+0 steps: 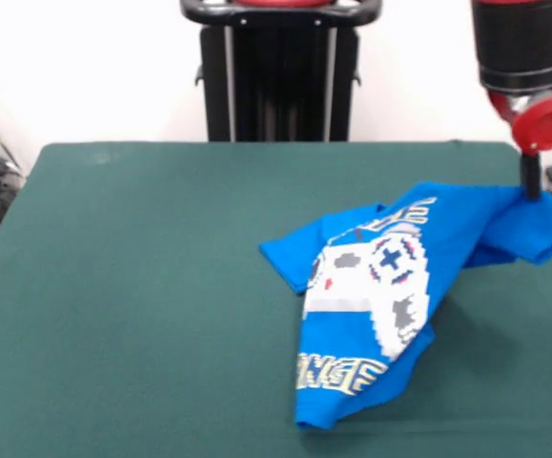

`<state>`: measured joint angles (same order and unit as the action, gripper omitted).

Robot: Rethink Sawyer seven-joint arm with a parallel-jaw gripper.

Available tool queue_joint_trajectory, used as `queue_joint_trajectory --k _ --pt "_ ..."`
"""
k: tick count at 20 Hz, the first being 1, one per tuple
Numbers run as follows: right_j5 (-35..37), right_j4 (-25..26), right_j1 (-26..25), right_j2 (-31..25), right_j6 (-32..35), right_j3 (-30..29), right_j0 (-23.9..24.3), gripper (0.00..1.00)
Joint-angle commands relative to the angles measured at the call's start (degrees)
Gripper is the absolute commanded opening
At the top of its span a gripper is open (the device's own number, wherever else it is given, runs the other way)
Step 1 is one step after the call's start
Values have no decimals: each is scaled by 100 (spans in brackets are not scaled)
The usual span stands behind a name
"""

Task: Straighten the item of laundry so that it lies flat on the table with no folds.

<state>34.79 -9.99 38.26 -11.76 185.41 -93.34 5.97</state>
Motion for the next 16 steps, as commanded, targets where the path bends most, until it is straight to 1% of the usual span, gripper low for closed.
queue_joint_trajectory --k 1,4,7,10,11,13,14,16 --pt "137 -379 -165 -1028 -459 -904 47 0" --pt "222 -429 -46 -1116 -420 -1034 30 0" --pt "182 -382 2 -1083 -295 -1162 -58 0" --pt "286 -193 6 -722 -35 -1092 -307 0" --pt "417 -11 -6 -640 -211 -990 -354 100" --pt "371 -82 -7 -766 -286 -1060 -267 100" --pt "469 -189 1 -838 -279 -1060 -206 100" --pt "814 -389 226 -853 -162 -983 -110 100"
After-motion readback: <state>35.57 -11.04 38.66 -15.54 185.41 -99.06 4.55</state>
